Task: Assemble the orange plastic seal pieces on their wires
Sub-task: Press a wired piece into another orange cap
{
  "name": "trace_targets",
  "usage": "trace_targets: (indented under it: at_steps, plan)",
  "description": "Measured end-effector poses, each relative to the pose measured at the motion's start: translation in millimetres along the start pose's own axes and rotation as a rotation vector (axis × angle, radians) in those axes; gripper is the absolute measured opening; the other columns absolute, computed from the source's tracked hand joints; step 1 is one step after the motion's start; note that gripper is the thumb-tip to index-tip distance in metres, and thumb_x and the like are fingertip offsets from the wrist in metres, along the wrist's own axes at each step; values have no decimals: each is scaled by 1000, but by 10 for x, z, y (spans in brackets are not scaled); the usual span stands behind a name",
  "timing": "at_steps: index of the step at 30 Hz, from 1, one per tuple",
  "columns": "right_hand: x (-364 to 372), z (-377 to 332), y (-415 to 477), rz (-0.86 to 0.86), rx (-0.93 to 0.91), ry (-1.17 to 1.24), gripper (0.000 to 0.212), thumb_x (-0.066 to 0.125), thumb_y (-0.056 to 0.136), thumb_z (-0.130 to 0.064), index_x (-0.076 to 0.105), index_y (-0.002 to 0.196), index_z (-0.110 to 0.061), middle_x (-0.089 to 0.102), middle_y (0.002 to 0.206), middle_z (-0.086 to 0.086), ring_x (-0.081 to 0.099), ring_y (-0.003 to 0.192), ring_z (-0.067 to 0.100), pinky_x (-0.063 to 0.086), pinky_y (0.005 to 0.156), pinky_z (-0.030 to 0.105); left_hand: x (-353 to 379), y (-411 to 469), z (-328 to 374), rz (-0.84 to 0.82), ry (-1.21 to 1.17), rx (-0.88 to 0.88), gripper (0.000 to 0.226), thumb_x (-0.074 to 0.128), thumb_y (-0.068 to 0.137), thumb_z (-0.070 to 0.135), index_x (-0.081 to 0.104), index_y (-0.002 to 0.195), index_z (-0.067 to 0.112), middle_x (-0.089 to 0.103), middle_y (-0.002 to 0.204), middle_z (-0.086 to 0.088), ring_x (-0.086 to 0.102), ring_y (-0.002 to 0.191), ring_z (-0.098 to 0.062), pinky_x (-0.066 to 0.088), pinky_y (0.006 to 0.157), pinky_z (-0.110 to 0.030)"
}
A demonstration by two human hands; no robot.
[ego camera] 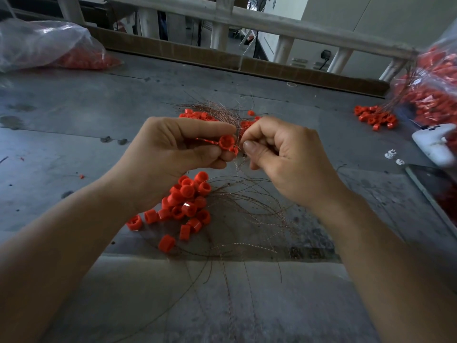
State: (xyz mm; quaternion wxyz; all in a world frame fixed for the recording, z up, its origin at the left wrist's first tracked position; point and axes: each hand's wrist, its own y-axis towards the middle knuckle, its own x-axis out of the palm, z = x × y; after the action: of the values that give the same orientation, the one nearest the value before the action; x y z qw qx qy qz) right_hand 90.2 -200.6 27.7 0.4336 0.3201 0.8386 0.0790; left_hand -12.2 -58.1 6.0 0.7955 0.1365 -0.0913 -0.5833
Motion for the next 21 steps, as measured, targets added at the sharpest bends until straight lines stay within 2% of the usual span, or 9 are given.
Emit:
trace_targets:
  at_steps: [5, 9, 15, 21]
  plan:
    - [11, -10, -8, -22, 14, 6, 18, 57, 88, -6, 56, 76, -20, 59, 61, -7, 58, 63, 8, 42, 55, 9, -20, -4, -11, -29, -15, 21, 29, 67, 66, 17, 74, 89, 32, 73, 79, 4, 70, 77, -10, 53, 68, -16]
    - [9, -17, -3, -34, 25, 31, 22, 58, 87, -8, 55, 74, -25, 58, 59, -13, 59, 58, -2, 42, 55, 7, -38, 3, -6, -34, -63, 16, 28, 67, 62, 21, 75, 88, 29, 73, 83, 3, 70, 79, -10, 53, 68, -18]
    - [-2, -37, -3, -80, 74, 175, 19, 61, 86, -9, 59, 74, -24, 60, 57, -11, 54, 45, -6, 37, 46, 5, -14, -5, -13, -70, -179, 2, 27, 76, 58, 8, 75, 83, 20, 72, 81, -2, 68, 75, -11, 53, 66, -18]
    - [22, -20, -2, -152, 143, 249, 11, 61, 85, -12, 62, 78, -20, 61, 52, -8, 52, 41, -1, 37, 43, 8, 17, -10, -26, -95, -314, -51, 21, 66, 62, 12, 75, 80, 15, 72, 80, -4, 69, 75, -12, 54, 65, -18]
